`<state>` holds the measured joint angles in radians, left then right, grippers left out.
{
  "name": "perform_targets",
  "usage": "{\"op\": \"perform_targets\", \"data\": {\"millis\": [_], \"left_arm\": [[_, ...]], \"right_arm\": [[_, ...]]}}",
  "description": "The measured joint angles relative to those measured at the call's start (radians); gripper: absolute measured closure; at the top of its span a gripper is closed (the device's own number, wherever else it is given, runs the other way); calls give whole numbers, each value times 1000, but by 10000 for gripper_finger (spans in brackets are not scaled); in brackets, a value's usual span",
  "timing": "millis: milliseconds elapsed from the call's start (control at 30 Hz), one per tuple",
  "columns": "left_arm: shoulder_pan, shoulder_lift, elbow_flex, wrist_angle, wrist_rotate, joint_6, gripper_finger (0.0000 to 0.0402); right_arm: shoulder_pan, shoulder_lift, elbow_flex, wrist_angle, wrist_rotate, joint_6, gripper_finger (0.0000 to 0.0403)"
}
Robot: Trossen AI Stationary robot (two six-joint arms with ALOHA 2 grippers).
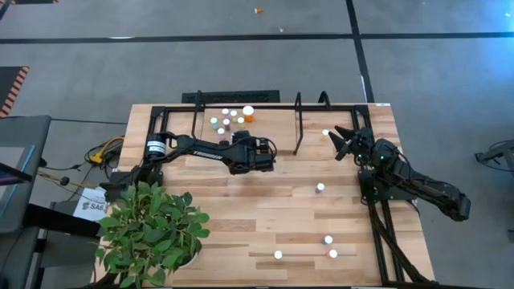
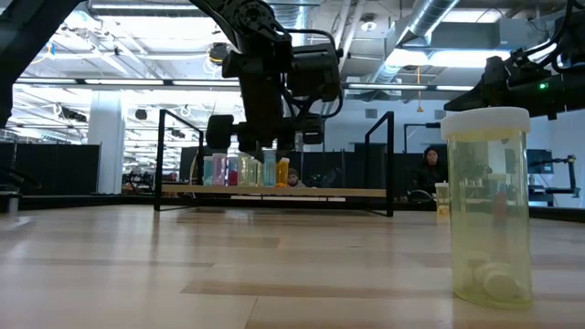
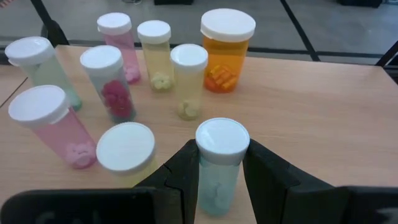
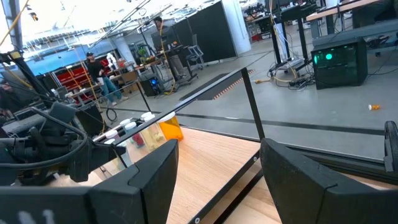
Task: Pick and place medicine bottles onto shelf by color
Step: Put the blue pill bottle on the shelf
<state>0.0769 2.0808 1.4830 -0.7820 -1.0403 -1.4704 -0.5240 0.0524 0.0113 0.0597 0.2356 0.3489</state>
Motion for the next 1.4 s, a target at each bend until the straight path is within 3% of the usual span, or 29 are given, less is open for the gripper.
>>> {"op": "perform_targets", "data": {"millis": [867, 1400], "left_arm": [[1, -1, 0, -14, -14, 0, 291], [-4, -3, 1, -14, 48, -9, 291]], "right_arm": [[0, 0, 0, 0, 0, 0, 154], [0, 0, 0, 0, 0, 0, 154]]}}
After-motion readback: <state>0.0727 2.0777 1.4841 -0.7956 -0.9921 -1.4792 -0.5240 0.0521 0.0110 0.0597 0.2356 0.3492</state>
